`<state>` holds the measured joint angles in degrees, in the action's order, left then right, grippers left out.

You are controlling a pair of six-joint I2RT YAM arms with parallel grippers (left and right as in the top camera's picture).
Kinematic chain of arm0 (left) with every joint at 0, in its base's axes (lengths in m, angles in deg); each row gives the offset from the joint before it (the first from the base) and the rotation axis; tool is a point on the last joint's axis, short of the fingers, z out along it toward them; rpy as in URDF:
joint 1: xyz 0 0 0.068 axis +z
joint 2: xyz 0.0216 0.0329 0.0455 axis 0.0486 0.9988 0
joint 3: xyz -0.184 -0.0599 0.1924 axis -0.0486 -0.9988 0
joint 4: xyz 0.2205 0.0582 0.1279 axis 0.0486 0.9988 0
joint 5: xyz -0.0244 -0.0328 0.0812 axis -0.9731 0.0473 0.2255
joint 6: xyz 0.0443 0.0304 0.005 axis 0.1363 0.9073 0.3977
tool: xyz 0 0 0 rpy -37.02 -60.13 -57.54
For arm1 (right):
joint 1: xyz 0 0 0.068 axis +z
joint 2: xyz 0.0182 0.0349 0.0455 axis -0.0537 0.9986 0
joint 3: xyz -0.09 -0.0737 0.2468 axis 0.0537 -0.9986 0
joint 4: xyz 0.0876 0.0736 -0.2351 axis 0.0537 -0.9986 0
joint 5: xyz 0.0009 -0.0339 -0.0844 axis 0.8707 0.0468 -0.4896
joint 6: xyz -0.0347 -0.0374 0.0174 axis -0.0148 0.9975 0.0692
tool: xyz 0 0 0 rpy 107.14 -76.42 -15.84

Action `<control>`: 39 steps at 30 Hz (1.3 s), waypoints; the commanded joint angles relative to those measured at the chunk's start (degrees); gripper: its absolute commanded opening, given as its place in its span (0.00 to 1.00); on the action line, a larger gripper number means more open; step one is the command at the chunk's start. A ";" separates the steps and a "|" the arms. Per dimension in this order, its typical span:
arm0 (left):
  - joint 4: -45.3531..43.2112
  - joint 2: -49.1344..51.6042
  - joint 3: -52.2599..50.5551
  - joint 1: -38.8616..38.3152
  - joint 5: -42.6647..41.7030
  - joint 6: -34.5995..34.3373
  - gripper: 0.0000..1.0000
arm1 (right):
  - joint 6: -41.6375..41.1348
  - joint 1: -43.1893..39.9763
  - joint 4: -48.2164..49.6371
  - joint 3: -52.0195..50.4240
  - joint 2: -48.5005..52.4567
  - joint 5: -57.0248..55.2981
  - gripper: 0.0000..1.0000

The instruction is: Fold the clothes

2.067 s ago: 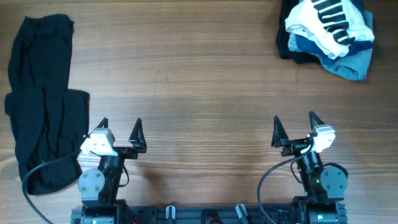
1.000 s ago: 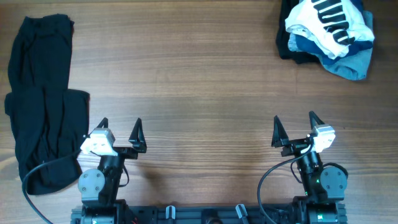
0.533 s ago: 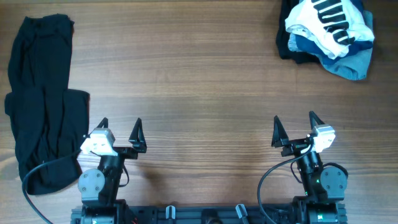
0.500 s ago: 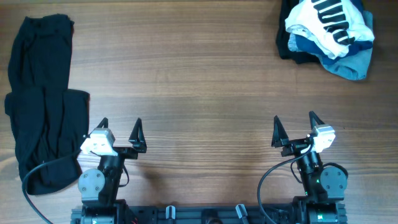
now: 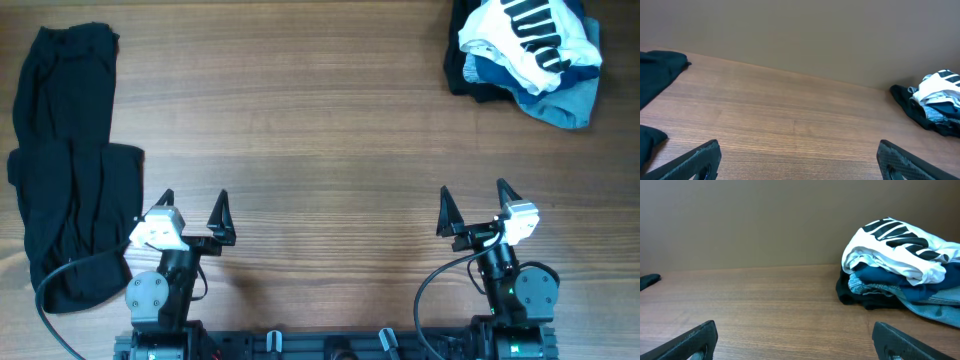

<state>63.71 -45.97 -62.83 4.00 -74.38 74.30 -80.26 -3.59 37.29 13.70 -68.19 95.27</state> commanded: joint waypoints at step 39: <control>1.55 4.96 13.79 -0.20 -1.53 -4.52 1.00 | -3.82 0.33 9.31 11.56 6.88 5.22 1.00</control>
<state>63.40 -44.22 -55.70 4.00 -75.06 70.61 -83.28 -3.59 46.25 19.14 -65.67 97.72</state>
